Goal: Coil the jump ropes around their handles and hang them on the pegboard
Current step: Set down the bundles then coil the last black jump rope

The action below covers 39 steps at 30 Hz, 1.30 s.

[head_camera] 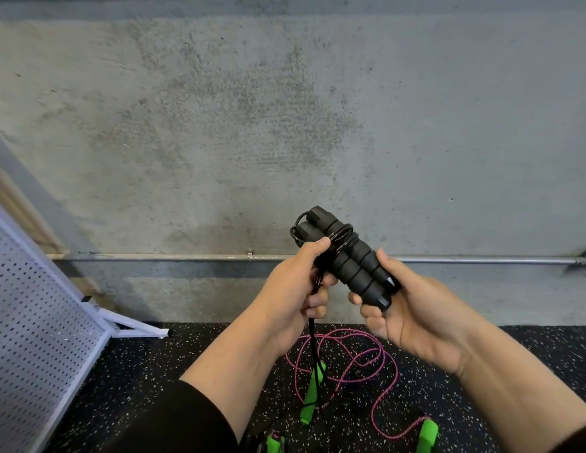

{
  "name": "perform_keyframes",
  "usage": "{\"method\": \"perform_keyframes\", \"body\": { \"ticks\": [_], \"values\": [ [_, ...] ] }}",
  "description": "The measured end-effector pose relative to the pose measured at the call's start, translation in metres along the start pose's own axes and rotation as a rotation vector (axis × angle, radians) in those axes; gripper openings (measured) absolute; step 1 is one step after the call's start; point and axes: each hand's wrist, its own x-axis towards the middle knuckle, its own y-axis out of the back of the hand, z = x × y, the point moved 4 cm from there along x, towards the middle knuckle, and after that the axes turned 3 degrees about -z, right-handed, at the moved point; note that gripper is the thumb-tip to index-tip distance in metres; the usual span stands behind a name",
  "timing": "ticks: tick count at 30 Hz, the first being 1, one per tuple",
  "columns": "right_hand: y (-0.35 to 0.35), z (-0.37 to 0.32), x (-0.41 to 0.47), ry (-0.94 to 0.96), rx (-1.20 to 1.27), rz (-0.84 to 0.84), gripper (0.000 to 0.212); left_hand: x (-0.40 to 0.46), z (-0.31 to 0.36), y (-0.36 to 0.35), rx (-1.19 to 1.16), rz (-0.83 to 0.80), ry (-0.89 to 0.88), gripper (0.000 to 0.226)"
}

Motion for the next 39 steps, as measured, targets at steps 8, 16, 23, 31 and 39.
{"method": "perform_keyframes", "body": {
  "ticks": [8,16,23,31,39],
  "values": [
    [0.03,-0.033,-0.006,0.425,-0.646,0.421,0.019,-0.003,0.004,0.005,0.064,0.013,0.045,0.068],
    [0.012,-0.026,-0.003,0.586,-1.156,0.449,0.027,0.0,-0.002,0.003,0.006,0.053,0.052,0.063],
    [-0.003,-0.006,0.0,0.595,-1.507,0.394,0.05,0.0,-0.008,0.01,-0.017,0.192,0.058,0.04],
    [0.008,-0.009,0.0,0.345,-0.42,0.298,0.049,0.0,0.002,0.002,0.088,0.055,-0.113,0.035],
    [0.006,-0.007,-0.002,0.091,-0.042,0.072,0.053,-0.004,0.005,0.002,0.183,0.022,-0.12,0.035]
  ]
}}
